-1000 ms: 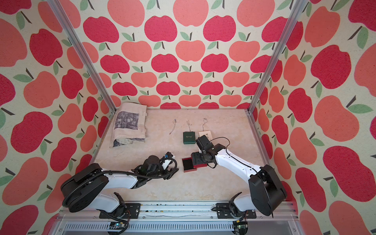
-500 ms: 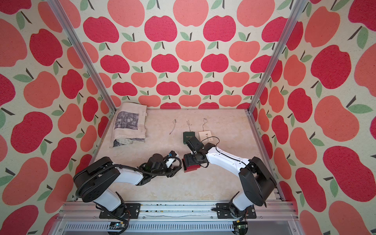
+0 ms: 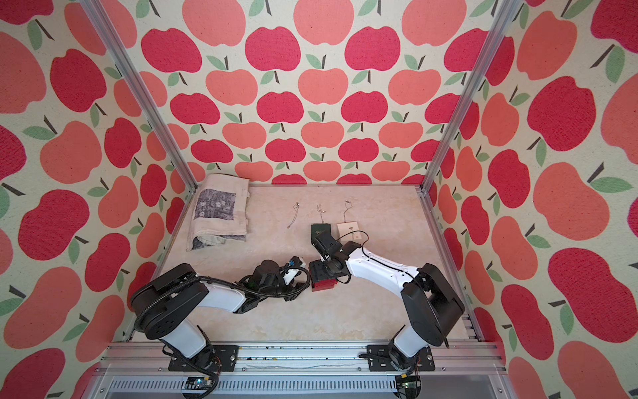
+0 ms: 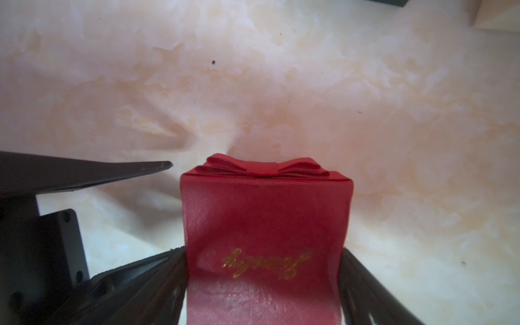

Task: Take the necklace out of the lift-off lid jewelry box
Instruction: Close the lid on the jewelry box.

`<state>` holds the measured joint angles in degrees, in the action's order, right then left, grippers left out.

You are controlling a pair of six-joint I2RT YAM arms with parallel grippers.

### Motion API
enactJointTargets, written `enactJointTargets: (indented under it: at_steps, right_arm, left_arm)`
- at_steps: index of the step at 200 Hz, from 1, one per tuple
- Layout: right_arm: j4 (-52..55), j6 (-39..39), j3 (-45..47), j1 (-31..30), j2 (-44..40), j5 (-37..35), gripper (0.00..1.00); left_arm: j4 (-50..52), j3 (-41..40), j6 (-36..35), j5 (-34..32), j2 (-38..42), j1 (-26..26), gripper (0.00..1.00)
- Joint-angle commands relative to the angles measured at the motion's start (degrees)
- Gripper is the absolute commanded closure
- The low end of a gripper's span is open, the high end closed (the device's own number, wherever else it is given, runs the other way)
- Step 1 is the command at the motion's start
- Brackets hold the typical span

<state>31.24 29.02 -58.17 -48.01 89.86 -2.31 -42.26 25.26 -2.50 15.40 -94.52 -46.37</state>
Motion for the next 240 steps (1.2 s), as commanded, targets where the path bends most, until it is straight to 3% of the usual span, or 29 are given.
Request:
enactJointTargets:
  at_steps: [1, 240]
  right_arm:
    - [1.4, 0.4, -1.1, -0.5, 0.7, -0.7, 0.19]
    - [1.9, 3.5, 0.4, -1.9, 0.0, -0.9, 0.19]
  left_arm:
    - [-0.8, 1.3, -0.2, 2.0, -0.9, 0.0, 0.39]
    - [-5.0, 4.0, 2.3, 3.8, -7.5, -1.7, 0.42]
